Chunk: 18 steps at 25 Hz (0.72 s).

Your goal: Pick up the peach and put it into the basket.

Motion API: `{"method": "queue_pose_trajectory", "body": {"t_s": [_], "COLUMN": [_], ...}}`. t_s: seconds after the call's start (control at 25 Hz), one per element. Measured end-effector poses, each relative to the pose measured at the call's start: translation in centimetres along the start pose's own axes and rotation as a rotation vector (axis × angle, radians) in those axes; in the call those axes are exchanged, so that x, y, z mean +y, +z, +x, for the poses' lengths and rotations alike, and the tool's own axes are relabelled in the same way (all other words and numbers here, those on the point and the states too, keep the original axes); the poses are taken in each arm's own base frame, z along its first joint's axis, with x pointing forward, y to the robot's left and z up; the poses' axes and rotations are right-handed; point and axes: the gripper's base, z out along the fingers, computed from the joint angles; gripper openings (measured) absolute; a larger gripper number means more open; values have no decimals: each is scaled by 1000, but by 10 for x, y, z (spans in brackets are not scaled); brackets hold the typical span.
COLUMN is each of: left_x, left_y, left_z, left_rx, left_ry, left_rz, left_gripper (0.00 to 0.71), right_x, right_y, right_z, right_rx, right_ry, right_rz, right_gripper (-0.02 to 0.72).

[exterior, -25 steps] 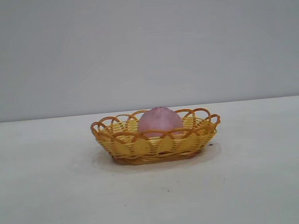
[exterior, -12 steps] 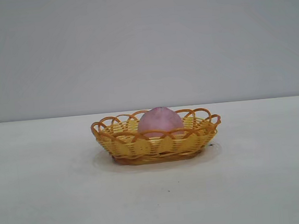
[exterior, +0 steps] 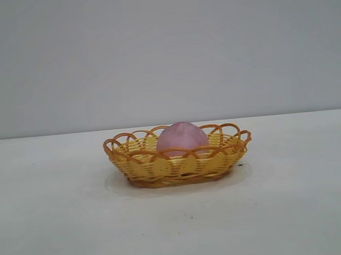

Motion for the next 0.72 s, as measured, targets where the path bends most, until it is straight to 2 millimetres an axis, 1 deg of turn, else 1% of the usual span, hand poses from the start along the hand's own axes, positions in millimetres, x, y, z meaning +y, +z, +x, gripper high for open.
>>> {"method": "queue_pose_trajectory", "body": {"t_s": [0.72], "left_x": [0], "left_y": [0], "left_z": [0], "left_rx": [0], "left_ry": [6], "left_rz": [7], "left_gripper": [577], "right_x": [0], "right_y": [0], "right_z": [0], "right_rx": [-1], "right_ry": [-14], "right_rz": [-16], "right_gripper": [545]}}
